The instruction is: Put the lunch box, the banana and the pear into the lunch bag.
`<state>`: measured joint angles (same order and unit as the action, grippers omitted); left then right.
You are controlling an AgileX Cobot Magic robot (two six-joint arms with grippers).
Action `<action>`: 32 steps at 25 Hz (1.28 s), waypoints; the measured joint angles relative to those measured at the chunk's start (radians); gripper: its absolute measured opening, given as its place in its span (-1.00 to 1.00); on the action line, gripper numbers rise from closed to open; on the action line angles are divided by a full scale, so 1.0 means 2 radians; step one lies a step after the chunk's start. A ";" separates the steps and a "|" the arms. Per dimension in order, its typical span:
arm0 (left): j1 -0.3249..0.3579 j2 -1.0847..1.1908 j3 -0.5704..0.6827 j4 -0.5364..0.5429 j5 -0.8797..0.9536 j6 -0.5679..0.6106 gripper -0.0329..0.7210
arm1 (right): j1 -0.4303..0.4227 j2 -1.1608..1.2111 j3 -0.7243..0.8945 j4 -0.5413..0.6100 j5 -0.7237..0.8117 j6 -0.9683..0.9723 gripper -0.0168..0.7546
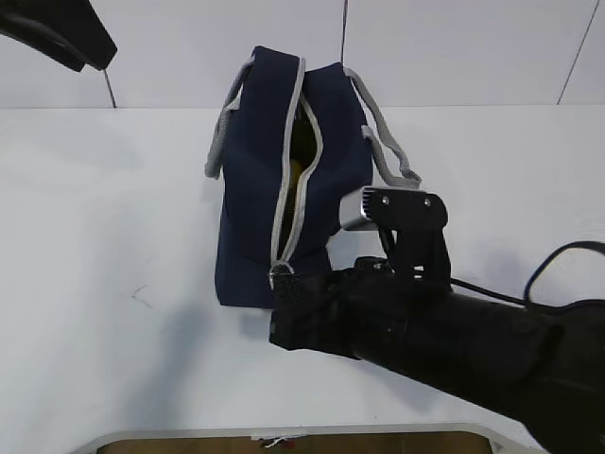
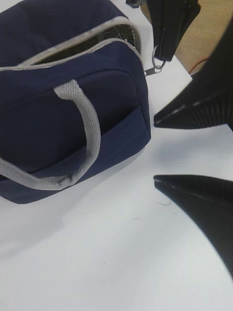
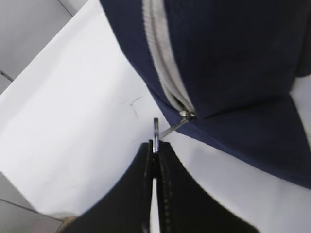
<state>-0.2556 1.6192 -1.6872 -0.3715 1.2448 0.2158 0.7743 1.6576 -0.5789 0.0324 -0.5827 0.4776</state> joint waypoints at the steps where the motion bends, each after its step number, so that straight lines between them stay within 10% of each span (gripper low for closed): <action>1: 0.000 0.000 0.000 0.000 0.000 -0.003 -0.26 | 0.000 -0.014 0.001 -0.003 0.018 -0.002 -0.92; 17: 0.000 0.000 0.022 0.010 0.000 -0.009 -0.26 | 0.000 -0.118 -0.179 -0.058 0.455 -0.021 -0.92; 32: -0.004 0.000 0.079 0.022 -0.002 -0.007 -0.26 | 0.000 -0.019 -0.401 -0.071 0.586 -0.038 -0.92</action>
<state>-0.2642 1.6192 -1.5284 -0.3279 1.2413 0.2013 0.7743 1.6200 -1.3801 -0.1088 0.5898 0.4007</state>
